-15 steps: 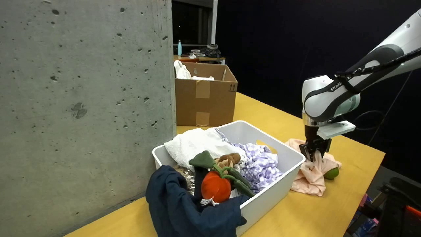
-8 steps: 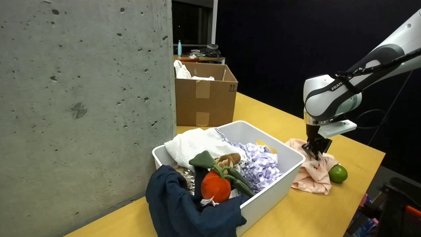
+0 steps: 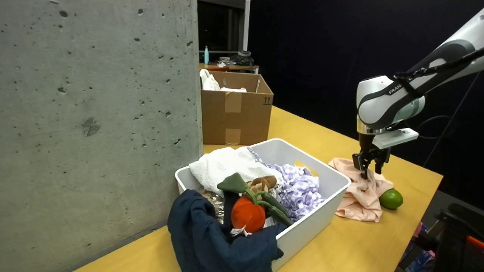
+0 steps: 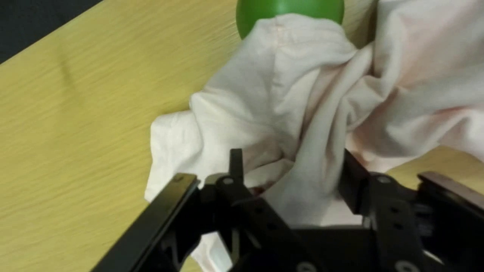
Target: Remove the light pink shirt from the white basket and use it to put the pear inside the white basket
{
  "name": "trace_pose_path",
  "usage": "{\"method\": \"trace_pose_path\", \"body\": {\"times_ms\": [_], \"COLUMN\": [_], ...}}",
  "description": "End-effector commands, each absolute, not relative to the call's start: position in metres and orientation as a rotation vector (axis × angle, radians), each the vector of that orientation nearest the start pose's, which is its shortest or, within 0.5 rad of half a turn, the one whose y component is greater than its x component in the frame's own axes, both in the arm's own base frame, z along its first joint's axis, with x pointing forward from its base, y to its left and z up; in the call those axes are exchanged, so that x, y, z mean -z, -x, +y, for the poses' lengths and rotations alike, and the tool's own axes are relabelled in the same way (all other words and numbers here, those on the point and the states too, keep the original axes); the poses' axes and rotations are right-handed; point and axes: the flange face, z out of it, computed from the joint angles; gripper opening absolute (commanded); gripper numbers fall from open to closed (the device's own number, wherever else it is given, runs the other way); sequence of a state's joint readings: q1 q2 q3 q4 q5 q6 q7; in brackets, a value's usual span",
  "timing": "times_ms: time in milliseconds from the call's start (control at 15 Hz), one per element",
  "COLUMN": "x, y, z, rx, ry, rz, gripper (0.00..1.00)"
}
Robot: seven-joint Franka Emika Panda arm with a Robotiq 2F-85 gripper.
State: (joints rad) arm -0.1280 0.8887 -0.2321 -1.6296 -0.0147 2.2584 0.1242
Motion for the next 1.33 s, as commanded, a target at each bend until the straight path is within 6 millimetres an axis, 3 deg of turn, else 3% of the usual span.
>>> {"method": "trace_pose_path", "body": {"times_ms": [0,267,533,800,1067,1267], "x": [-0.139,-0.157,-0.147,-0.129,-0.129,-0.128], "y": [-0.594,-0.584,-0.569,-0.536,-0.491,-0.475], "z": [-0.22,-0.205,-0.177,-0.159,-0.172,-0.189], "rx": [-0.446,-0.441,-0.497,-0.598,-0.709,-0.733], "ry": [3.215,3.184,3.154,3.121,3.097,3.082], "rz": [0.701,0.69,0.654,0.652,0.745,0.793], "gripper": [0.95,1.0,1.0,1.0,1.0,1.0]}}
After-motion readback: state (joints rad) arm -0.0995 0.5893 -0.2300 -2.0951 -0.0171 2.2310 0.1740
